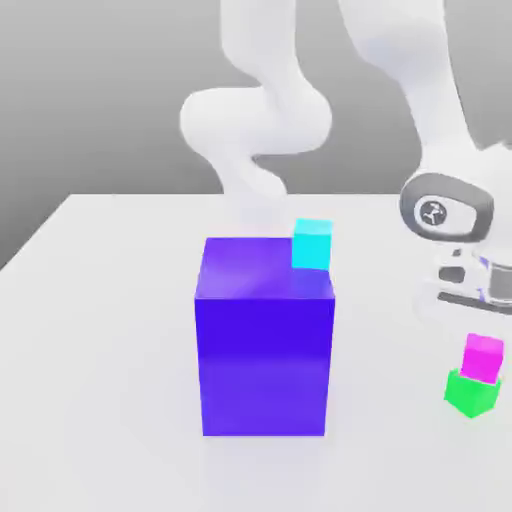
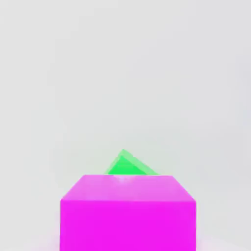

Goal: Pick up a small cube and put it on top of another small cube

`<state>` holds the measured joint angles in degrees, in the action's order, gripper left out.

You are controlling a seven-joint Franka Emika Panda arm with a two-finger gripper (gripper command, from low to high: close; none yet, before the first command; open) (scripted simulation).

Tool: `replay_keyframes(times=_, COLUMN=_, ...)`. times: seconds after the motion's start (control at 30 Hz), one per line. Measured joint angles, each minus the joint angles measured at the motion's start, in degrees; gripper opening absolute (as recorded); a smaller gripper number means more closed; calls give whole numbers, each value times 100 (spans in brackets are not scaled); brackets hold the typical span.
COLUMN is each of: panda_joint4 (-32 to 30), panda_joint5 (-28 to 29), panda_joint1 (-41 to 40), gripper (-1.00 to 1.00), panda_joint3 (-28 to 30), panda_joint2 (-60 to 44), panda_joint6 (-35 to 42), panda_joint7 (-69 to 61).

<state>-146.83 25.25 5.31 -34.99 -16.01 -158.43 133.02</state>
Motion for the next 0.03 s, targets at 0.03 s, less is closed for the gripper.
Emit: replay_keyframes(times=0.03, panda_joint4=0, panda_joint5=0, panda_joint1=0, gripper=100, panda_joint3=0, panda_joint2=0, panda_joint6=0, panda_joint7=0)
